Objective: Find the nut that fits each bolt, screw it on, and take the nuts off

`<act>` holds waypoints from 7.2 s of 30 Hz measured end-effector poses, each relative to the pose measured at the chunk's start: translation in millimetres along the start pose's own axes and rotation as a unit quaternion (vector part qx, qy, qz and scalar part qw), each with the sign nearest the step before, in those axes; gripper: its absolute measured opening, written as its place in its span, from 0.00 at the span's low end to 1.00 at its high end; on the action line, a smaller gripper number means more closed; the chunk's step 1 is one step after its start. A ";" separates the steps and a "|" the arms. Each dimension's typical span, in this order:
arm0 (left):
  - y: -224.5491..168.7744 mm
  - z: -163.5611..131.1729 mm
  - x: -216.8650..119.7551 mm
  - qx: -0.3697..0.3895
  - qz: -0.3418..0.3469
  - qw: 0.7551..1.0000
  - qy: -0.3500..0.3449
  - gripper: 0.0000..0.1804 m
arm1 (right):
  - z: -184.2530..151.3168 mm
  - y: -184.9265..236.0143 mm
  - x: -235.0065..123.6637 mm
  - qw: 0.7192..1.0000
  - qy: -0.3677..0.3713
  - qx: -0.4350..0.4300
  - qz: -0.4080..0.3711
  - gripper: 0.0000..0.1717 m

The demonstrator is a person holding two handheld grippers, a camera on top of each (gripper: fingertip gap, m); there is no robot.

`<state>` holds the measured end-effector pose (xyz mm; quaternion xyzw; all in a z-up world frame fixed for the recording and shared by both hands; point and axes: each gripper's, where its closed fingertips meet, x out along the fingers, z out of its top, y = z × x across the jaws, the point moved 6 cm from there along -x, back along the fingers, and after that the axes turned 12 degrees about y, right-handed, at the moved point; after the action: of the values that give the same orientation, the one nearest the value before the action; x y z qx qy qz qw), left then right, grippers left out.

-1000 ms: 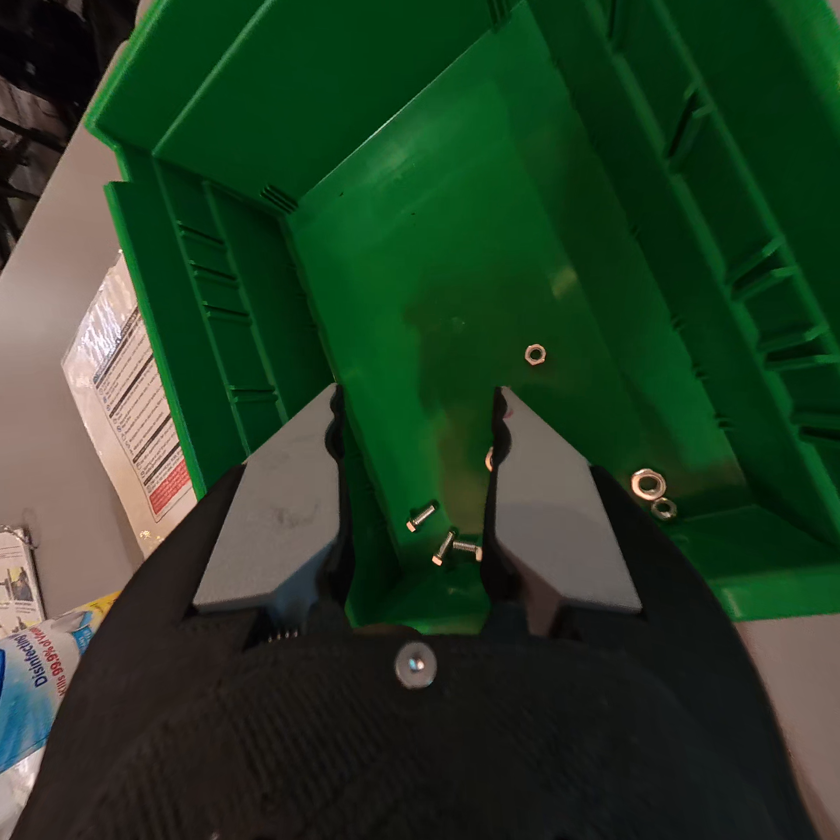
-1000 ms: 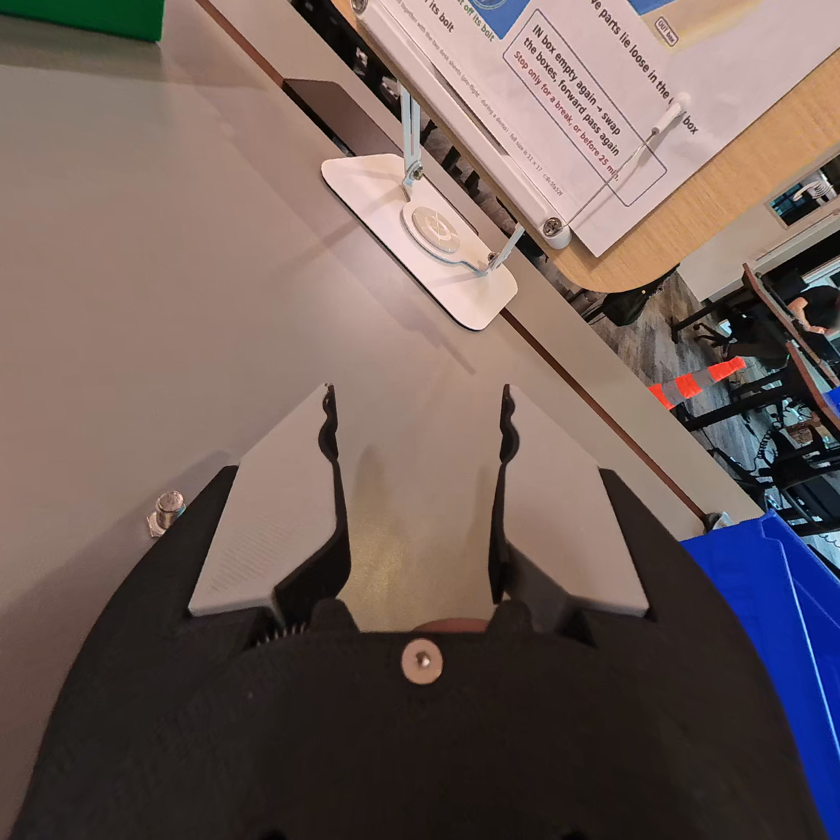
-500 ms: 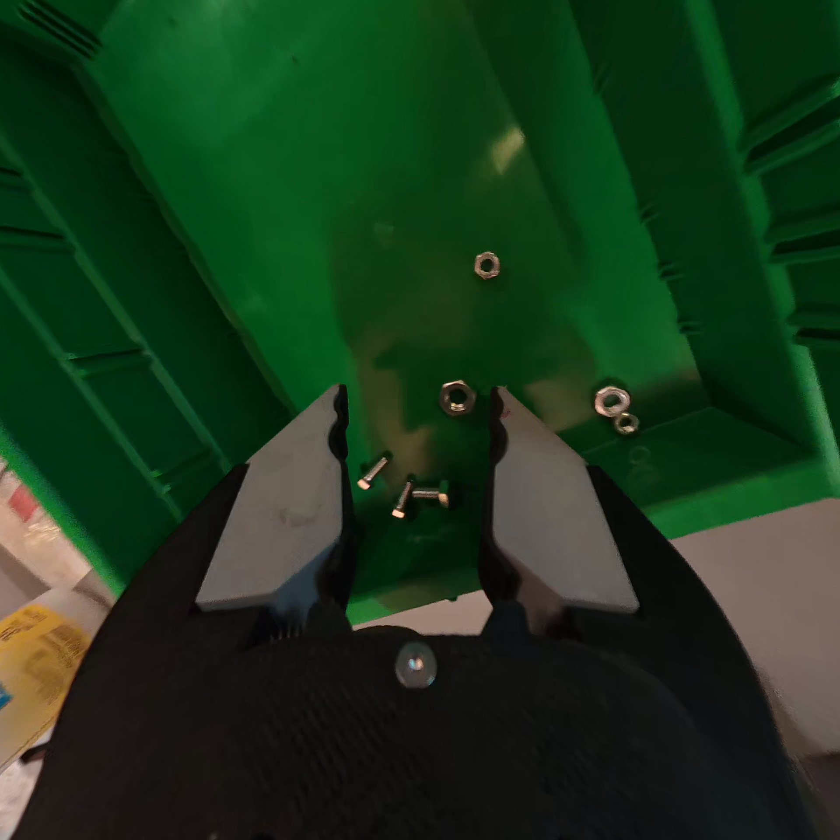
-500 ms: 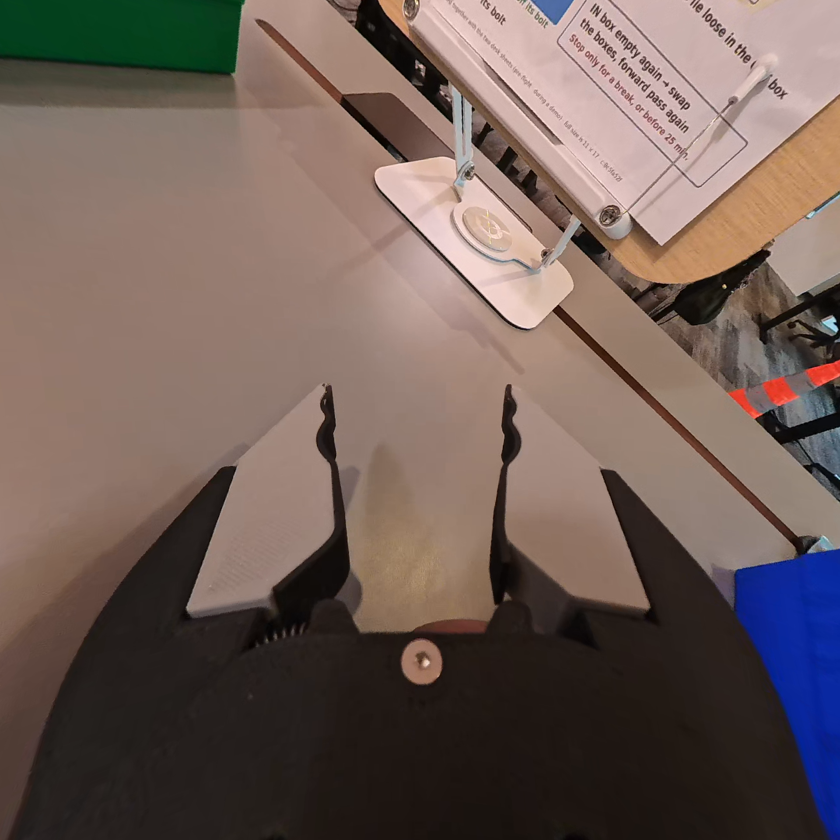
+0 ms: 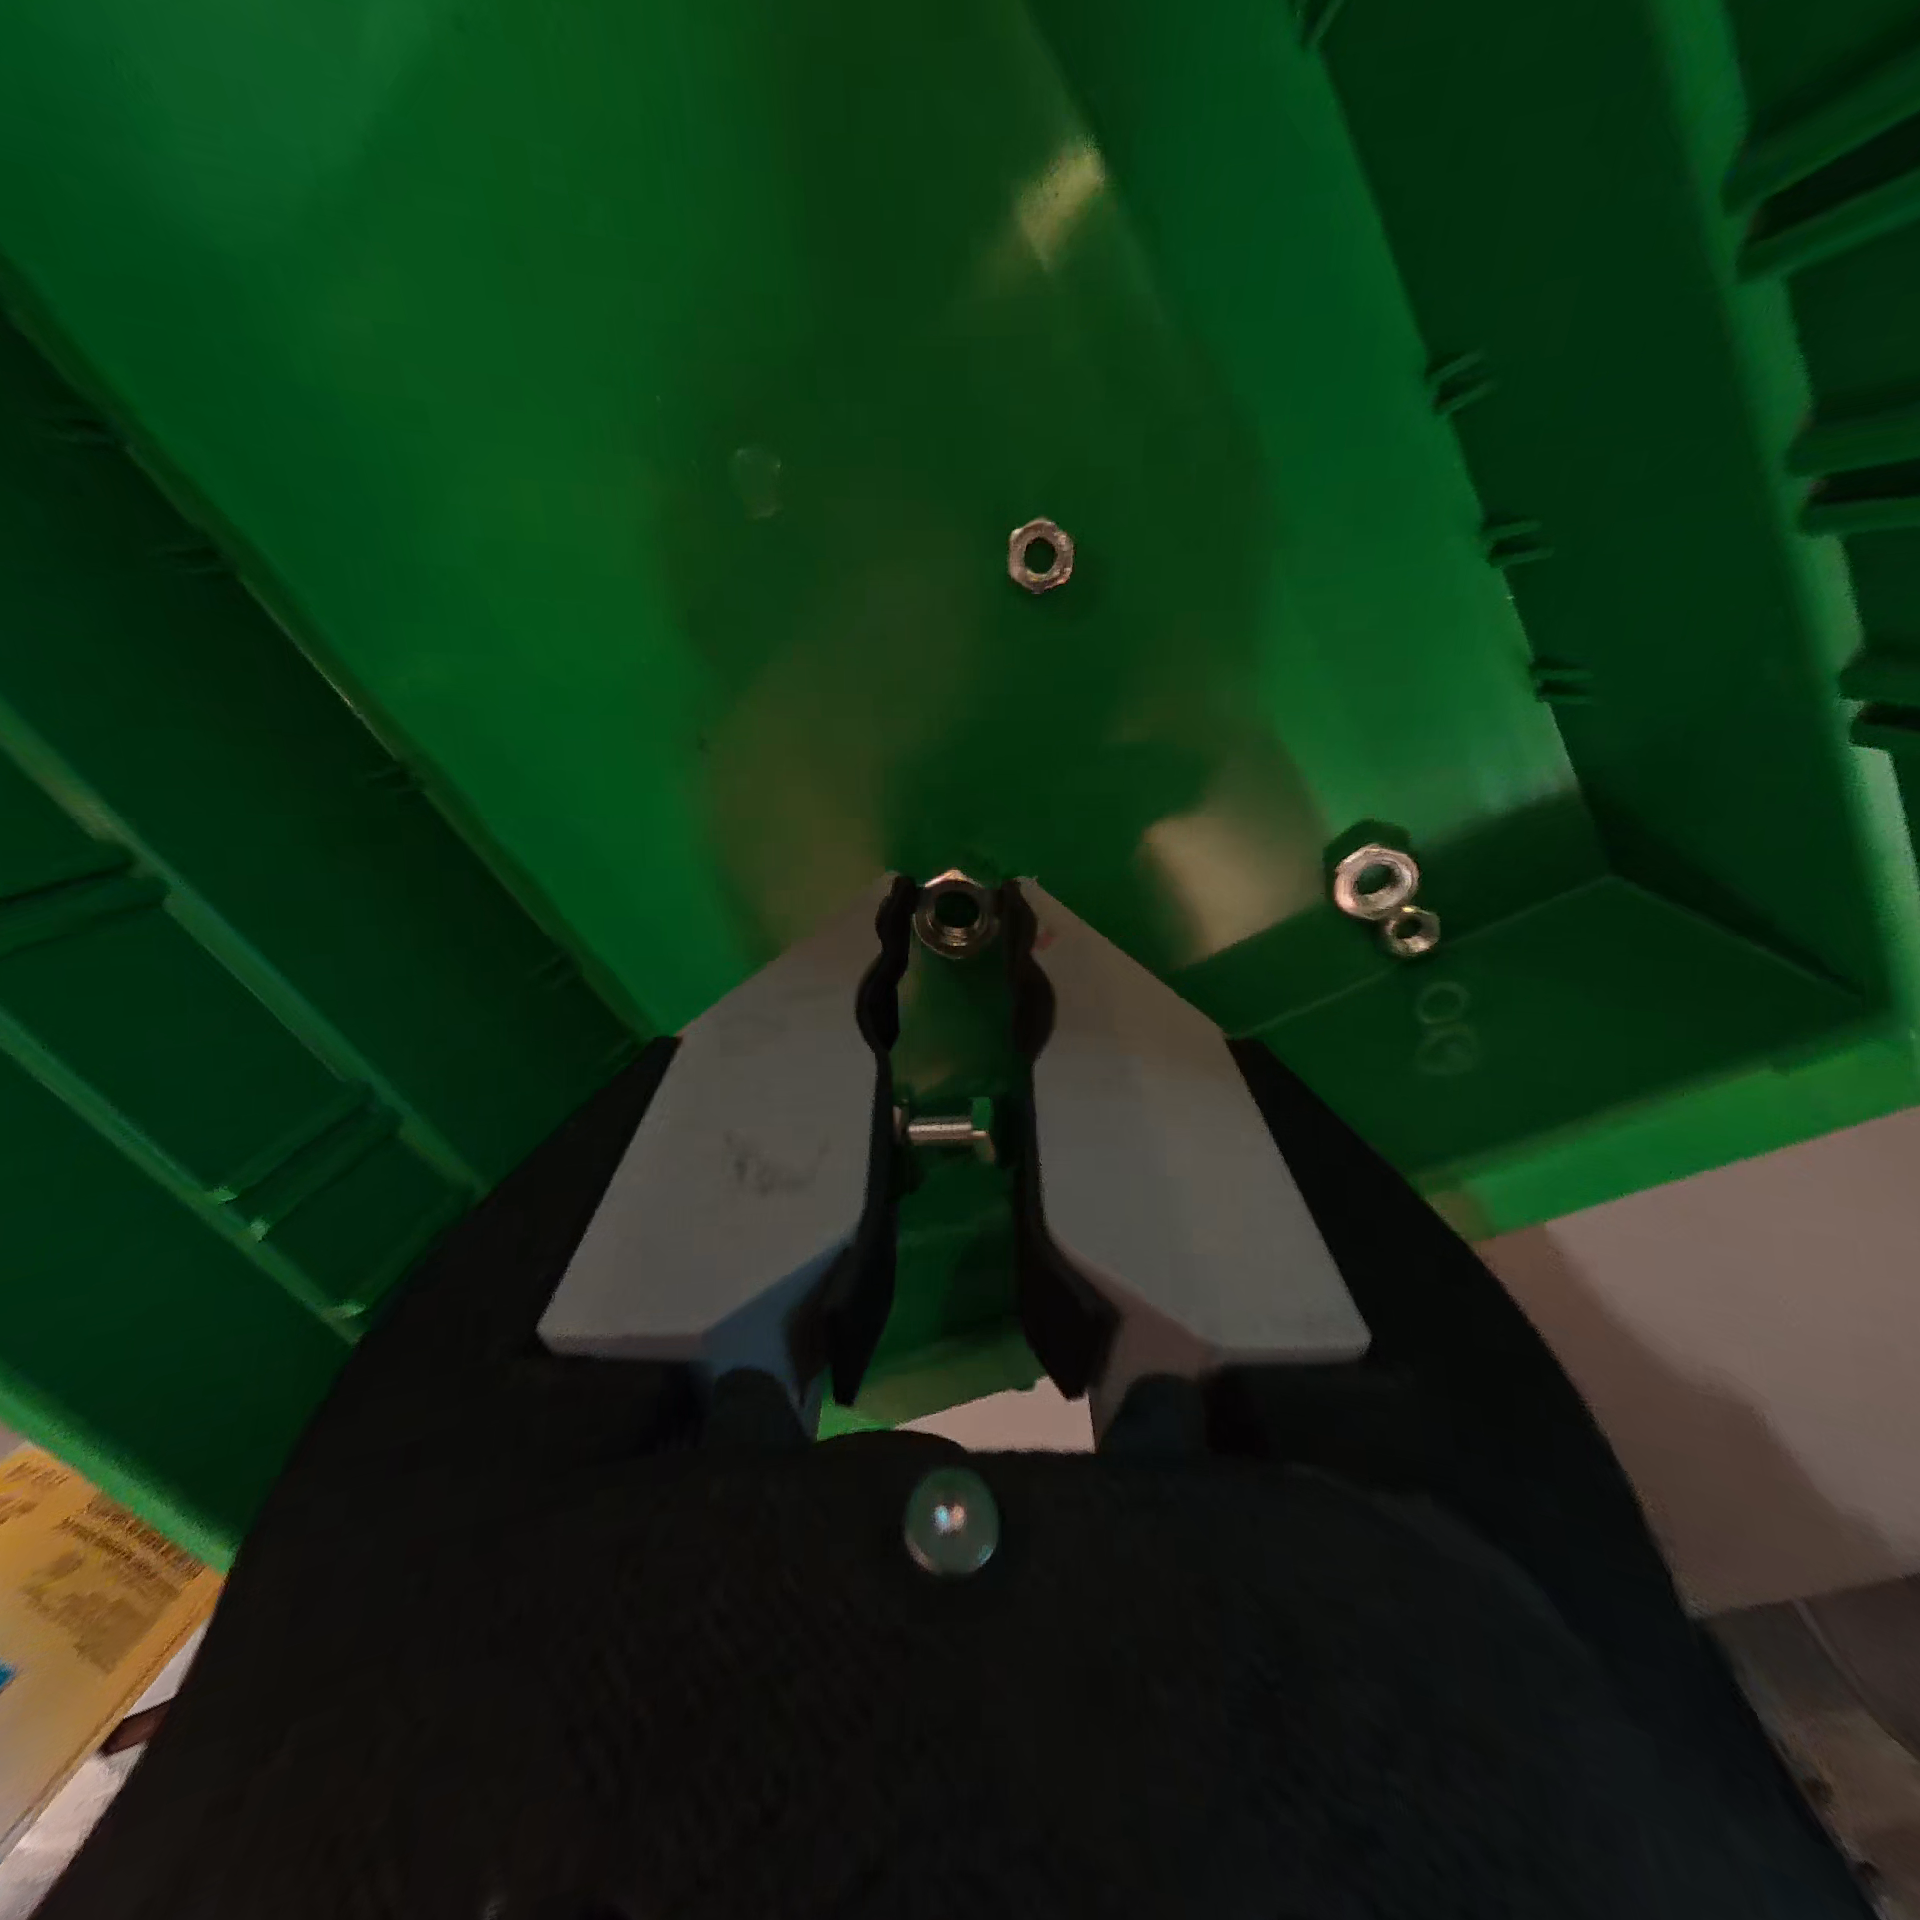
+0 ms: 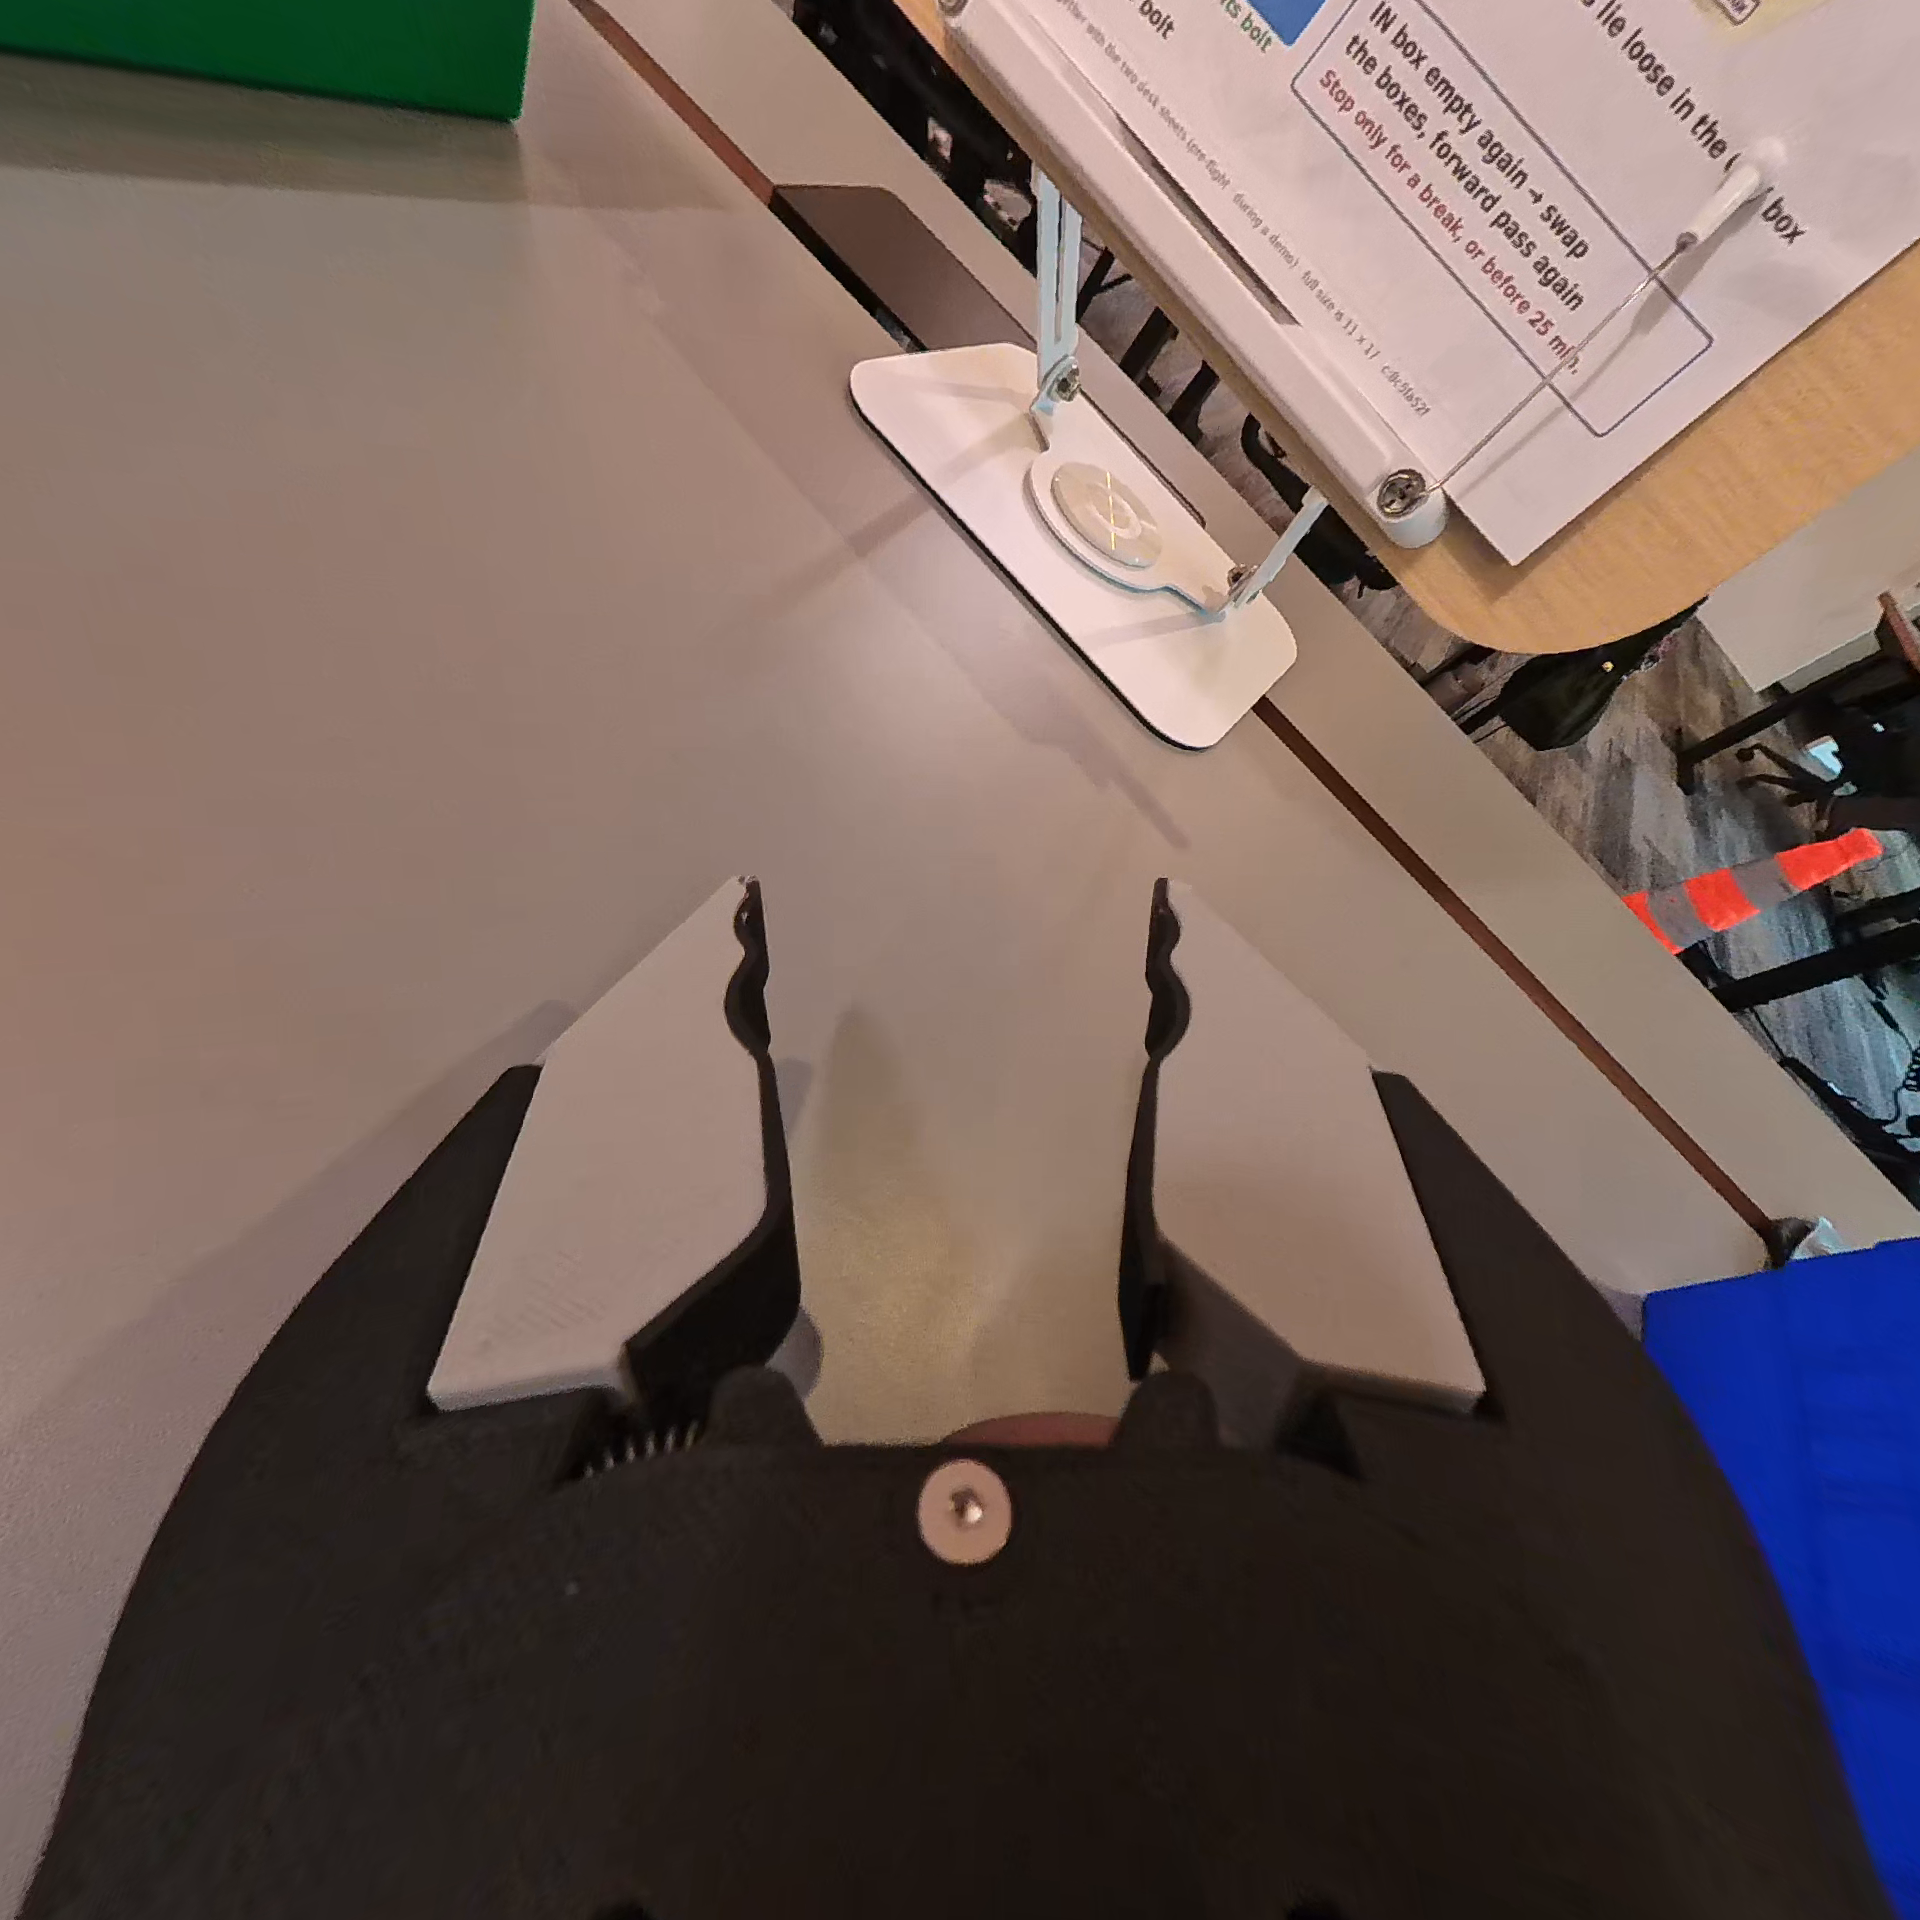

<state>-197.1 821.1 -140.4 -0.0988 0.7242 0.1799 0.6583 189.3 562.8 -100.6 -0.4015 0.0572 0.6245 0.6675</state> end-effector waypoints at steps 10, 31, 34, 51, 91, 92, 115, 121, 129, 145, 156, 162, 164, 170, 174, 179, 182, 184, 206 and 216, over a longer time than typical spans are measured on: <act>8.4 3.9 -56.9 -0.040 0.095 0.991 -0.089 0.09 | -2.9 -3.8 -0.2 1.000 0.000 0.011 0.008 0.41; -311.2 136.0 -103.9 0.298 -0.142 0.903 -0.275 0.08 | -11.8 -16.6 0.7 1.000 0.011 0.027 -0.002 0.41; -335.4 141.2 -94.1 0.318 -0.150 0.898 -0.266 0.08 | -13.6 -18.4 0.8 0.999 0.014 0.032 0.005 0.41; -375.2 152.6 -55.0 0.338 -0.151 0.898 -0.239 0.17 | -15.2 -18.8 -1.2 0.999 0.013 0.038 0.024 0.41; -335.0 134.0 -62.7 0.303 -0.255 0.834 -0.384 0.10 | 6.3 62.7 -43.2 0.881 -0.116 -0.013 0.458 0.03; -335.1 133.8 -62.8 0.304 -0.254 0.834 -0.383 0.10 | 6.0 62.3 -43.4 0.881 -0.117 -0.014 0.458 0.03; -320.2 144.1 -57.2 0.296 -0.230 0.827 -0.420 0.10 | -66.9 64.5 -26.2 0.929 0.033 -0.095 0.356 0.08; -321.9 142.9 -60.8 0.305 -0.238 0.814 -0.432 0.10 | -26.3 35.0 -58.7 0.926 -0.056 -0.063 0.369 0.08; -330.1 139.1 -63.4 0.319 -0.237 0.810 -0.430 0.10 | 20.3 36.5 -72.0 0.913 -0.060 -0.128 0.383 0.08; -341.0 137.5 -70.7 0.320 -0.280 0.786 -0.449 0.10 | 25.7 46.4 -67.1 0.900 -0.039 -0.147 0.408 0.08; -341.3 136.6 -71.8 0.322 -0.264 0.792 -0.447 0.10 | 24.8 45.9 -68.5 0.900 -0.040 -0.145 0.410 0.08; -341.6 136.5 -70.6 0.323 -0.263 0.795 -0.441 0.10 | 23.2 45.6 -66.7 0.903 -0.055 -0.122 0.408 0.18; -342.1 136.7 -70.3 0.323 -0.262 0.795 -0.441 0.10 | 21.8 45.8 -67.2 0.903 -0.059 -0.116 0.409 0.22; -341.6 136.6 -71.4 0.321 -0.266 0.794 -0.442 0.10 | 14.4 46.8 -74.6 0.900 -0.113 -0.092 0.411 0.28; -344.9 136.0 -70.5 0.327 -0.272 0.792 -0.438 0.10 | 16.4 52.2 -74.2 0.893 -0.139 -0.077 0.422 0.31; -346.4 134.2 -74.0 0.327 -0.290 0.783 -0.442 0.10 | 19.6 63.9 -71.2 0.884 -0.167 -0.077 0.429 0.33; -347.3 133.1 -76.1 0.328 -0.299 0.779 -0.443 0.09 | 21.2 69.7 -68.9 0.877 -0.174 -0.068 0.442 0.33; -347.8 132.8 -76.3 0.330 -0.296 0.779 -0.443 0.09 | 21.7 72.2 -67.9 0.875 -0.177 -0.068 0.446 0.32; -341.9 133.6 -79.2 0.316 -0.303 0.779 -0.449 0.10 | 6.9 58.3 -71.2 0.881 -0.177 -0.045 0.437 0.29; -342.8 130.9 -83.5 0.318 -0.327 0.766 -0.453 0.10 | 14.2 42.7 -78.0 0.873 -0.248 -0.009 0.421 0.14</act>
<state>62.8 550.6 -111.5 -0.0213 0.2818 -0.2629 0.9225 129.0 505.6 -65.8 -0.1776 0.0475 0.9259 0.3301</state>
